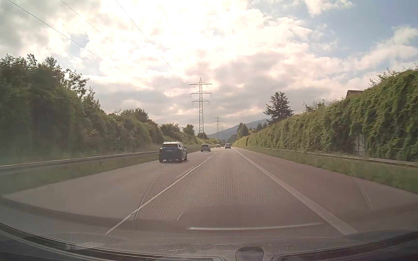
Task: Follow the waypoints while adhering to traffic rules and regulations
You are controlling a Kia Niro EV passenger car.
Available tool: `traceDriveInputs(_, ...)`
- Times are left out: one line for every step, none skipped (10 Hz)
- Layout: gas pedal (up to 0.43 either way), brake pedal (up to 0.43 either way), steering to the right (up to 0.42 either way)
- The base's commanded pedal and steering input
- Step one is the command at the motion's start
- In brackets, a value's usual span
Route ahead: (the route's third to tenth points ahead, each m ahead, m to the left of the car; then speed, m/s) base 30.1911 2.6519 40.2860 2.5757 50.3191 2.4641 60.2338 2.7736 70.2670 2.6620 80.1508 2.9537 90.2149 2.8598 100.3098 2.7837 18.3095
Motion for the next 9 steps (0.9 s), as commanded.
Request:
traceDriveInputs(0.13,0.0,-0.001)
traceDriveInputs(0.13,0.0,-0.001)
traceDriveInputs(0.13,0.0,-0.001)
traceDriveInputs(0.13,0.0,-0.001)
traceDriveInputs(0.13,0.0,-0.001)
traceDriveInputs(0.13,0.0,-0.001)
traceDriveInputs(0.13,0.0,-0.001)
traceDriveInputs(0.13,0.0,-0.001)
traceDriveInputs(0.13,0.0,-0.001)
